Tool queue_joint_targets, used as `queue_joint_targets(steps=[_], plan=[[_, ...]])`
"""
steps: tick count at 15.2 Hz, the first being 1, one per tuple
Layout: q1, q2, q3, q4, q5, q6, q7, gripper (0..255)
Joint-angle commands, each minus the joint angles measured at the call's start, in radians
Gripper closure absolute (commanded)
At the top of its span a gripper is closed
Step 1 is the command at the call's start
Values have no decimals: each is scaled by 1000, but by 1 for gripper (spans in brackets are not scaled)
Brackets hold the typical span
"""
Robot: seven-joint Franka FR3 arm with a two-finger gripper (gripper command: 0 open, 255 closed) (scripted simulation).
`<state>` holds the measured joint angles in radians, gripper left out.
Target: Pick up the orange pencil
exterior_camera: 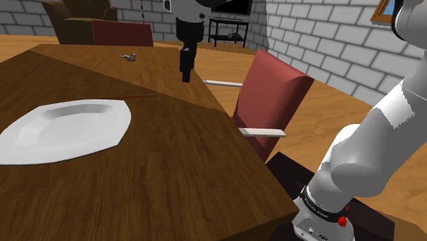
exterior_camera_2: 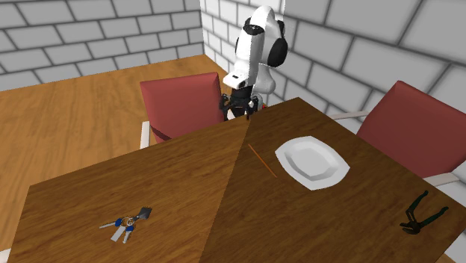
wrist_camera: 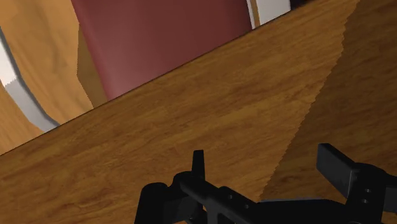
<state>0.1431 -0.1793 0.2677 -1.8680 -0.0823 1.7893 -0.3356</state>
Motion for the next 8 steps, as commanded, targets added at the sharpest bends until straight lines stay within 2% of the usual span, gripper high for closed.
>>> queue_joint_targets(steps=[1,8], plan=[[16,74,26,72,-31,0,-13,0],[97,313,107,332,-162,-44,-52,0]])
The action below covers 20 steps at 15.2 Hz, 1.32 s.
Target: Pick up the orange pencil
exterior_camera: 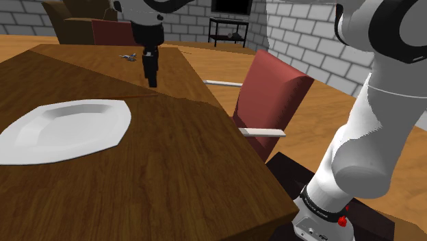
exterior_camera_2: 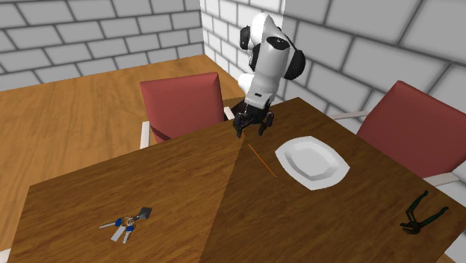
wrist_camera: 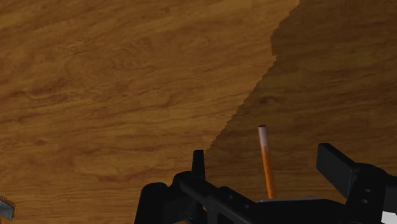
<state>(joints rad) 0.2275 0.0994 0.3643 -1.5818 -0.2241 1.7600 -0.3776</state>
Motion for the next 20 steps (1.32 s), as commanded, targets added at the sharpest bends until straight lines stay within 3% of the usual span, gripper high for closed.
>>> queue_joint_targets(steps=[1,4,13,14,20], plan=[[29,69,20,86,-41,-25,-17,0],[76,160,40,192,-97,-54,-36,0],[64,146,36,72,-96,52,-17,0],[64,146,36,70,-96,53,-16,255],[63,145,36,68,-95,55,-16,255]])
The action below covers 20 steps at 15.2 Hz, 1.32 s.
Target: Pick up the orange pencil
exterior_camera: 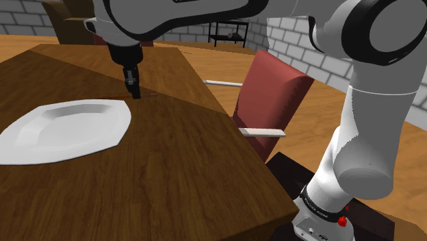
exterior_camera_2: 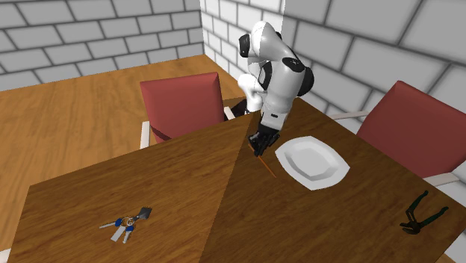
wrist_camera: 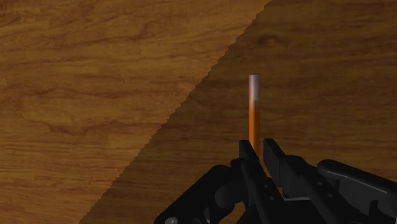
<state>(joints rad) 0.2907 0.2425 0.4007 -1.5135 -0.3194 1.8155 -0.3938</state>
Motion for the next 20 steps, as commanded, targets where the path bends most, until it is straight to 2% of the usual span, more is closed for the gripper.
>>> queue_joint_targets(steps=[1,7,18,20], plan=[[0,1,0,-2,0,0,0,255],[6,8,2,64,0,-58,-11,255],[34,50,6,271,-13,-223,-38,255],[34,51,6,274,-14,-226,-39,255]])
